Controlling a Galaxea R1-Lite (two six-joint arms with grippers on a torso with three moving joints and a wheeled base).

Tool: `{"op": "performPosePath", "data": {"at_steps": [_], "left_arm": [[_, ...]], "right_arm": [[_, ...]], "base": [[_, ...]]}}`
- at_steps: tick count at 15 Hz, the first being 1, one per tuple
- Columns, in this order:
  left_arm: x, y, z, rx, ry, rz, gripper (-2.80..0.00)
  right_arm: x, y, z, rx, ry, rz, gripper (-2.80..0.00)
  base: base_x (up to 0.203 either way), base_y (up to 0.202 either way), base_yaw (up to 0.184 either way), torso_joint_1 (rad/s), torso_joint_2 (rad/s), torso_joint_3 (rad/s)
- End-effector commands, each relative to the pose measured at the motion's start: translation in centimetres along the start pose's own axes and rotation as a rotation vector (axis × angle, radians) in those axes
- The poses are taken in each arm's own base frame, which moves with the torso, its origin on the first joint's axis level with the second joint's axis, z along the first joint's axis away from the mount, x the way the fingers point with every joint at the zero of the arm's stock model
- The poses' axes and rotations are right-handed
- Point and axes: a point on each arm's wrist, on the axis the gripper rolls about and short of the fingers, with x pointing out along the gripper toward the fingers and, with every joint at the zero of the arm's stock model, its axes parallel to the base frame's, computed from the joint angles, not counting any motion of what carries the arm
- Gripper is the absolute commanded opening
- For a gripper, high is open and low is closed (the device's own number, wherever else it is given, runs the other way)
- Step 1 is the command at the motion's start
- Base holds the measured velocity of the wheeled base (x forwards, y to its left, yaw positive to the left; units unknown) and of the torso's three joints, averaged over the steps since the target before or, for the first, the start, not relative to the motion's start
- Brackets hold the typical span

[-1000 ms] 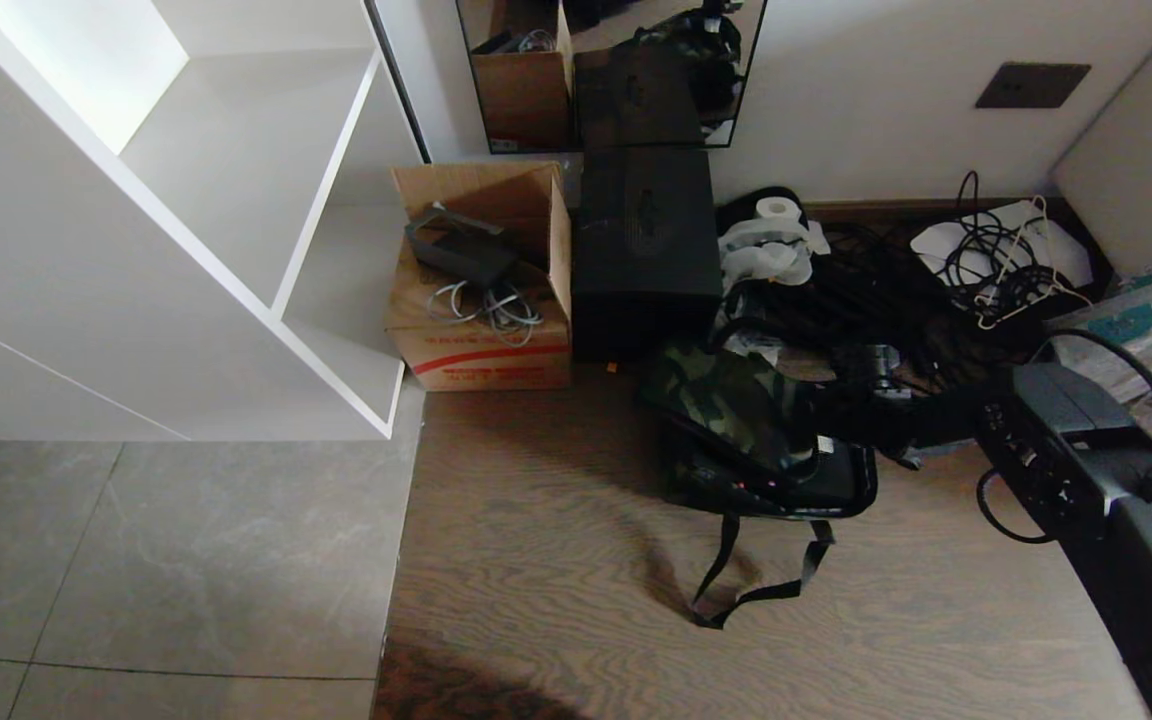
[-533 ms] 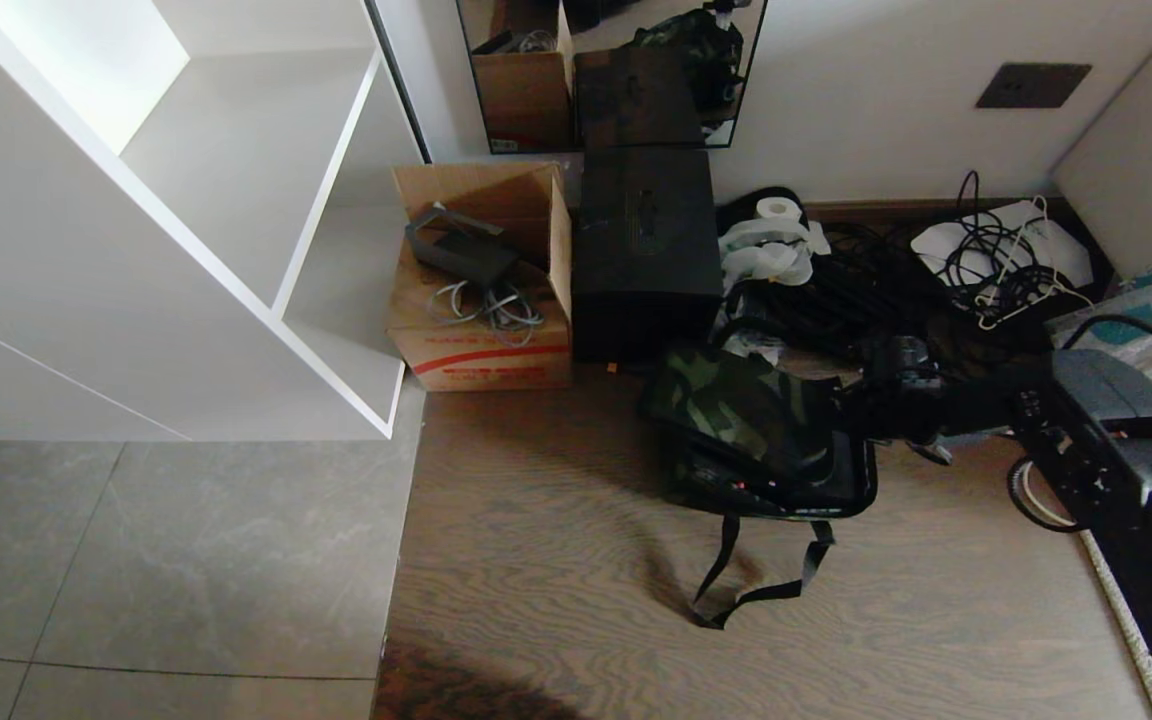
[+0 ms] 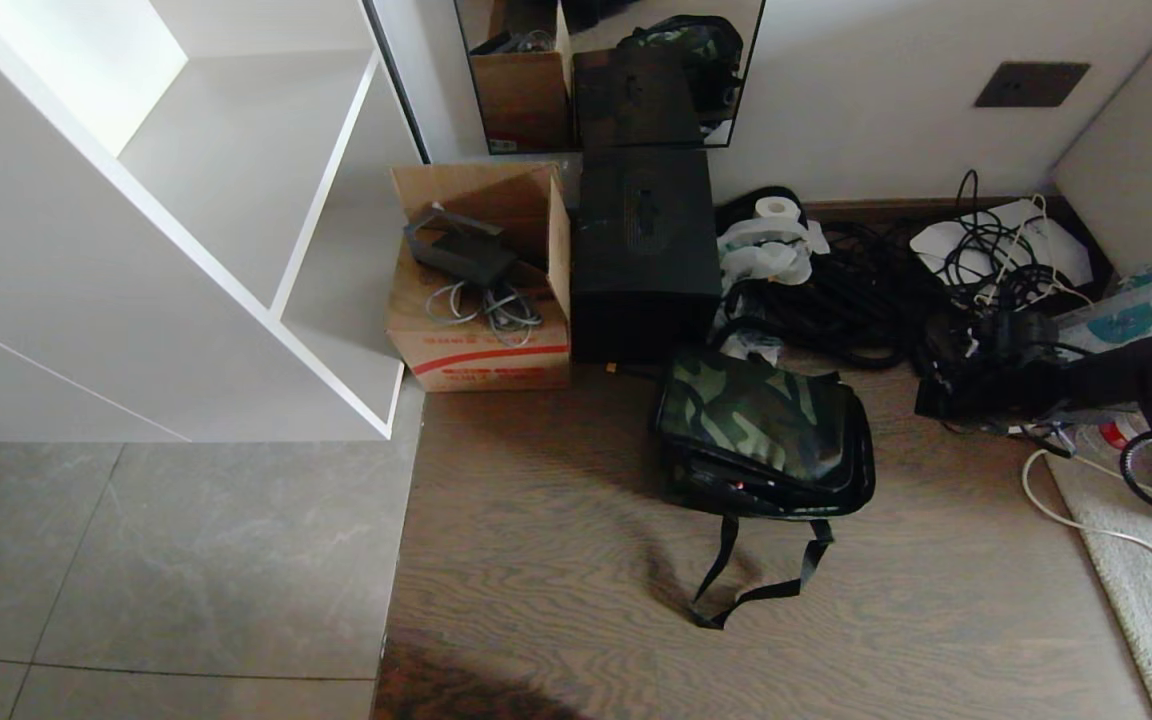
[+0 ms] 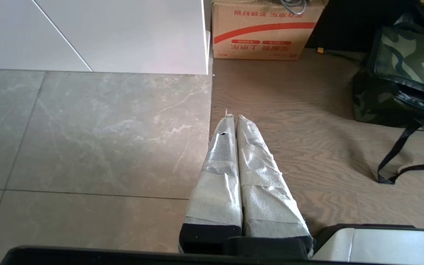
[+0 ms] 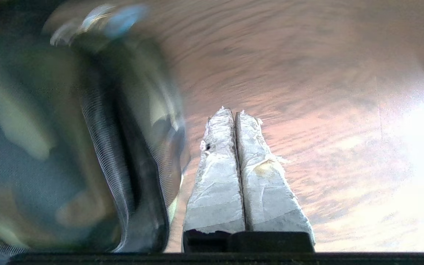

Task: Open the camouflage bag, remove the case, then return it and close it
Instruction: Open the top of the storage box

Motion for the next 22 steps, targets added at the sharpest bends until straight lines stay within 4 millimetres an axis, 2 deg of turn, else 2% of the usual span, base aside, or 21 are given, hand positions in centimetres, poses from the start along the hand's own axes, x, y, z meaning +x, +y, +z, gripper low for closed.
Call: {"op": "performPosePath", "data": {"at_steps": [1,2,4,6,10,13,15,18,22], "left_arm": [[0.0,0.0,0.0,0.0,0.0,0.0,-2.8],[0.0,0.0,0.0,0.0,0.0,0.0,-2.8],[0.0,0.0,0.0,0.0,0.0,0.0,-2.8],[0.0,0.0,0.0,0.0,0.0,0.0,-2.8],[0.0,0.0,0.0,0.0,0.0,0.0,-2.8],[0.0,0.0,0.0,0.0,0.0,0.0,-2.8],[0.0,0.0,0.0,0.0,0.0,0.0,-2.8],[0.0,0.0,0.0,0.0,0.0,0.0,-2.8],[0.0,0.0,0.0,0.0,-0.001,0.0,-2.8]], "right_arm": [[-1.3,2.1,1.2,0.144,-0.028,0.054,-2.8],[-1.5,4.2,1.0,0.186,-0.01,0.112,-2.8],[-1.4,6.7,-0.7,0.187,0.058,0.155,-2.8],[-0.3,8.1,-2.1,0.175,0.08,0.169,-2.8],[2.0,9.6,-3.0,0.17,0.001,0.2,-2.8],[3.7,9.2,-5.1,0.159,0.055,0.174,-2.8],[3.8,8.6,-5.9,0.126,0.11,0.149,-2.8],[3.8,6.3,-7.0,-0.004,0.163,0.053,-2.8],[1.4,5.8,-3.6,0.019,0.085,0.069,-2.8]], "base": [[0.0,0.0,0.0,0.0,0.0,0.0],[0.0,0.0,0.0,0.0,0.0,0.0],[0.0,0.0,0.0,0.0,0.0,0.0],[0.0,0.0,0.0,0.0,0.0,0.0],[0.0,0.0,0.0,0.0,0.0,0.0],[0.0,0.0,0.0,0.0,0.0,0.0],[0.0,0.0,0.0,0.0,0.0,0.0],[0.0,0.0,0.0,0.0,0.0,0.0],[0.0,0.0,0.0,0.0,0.0,0.0]]}}
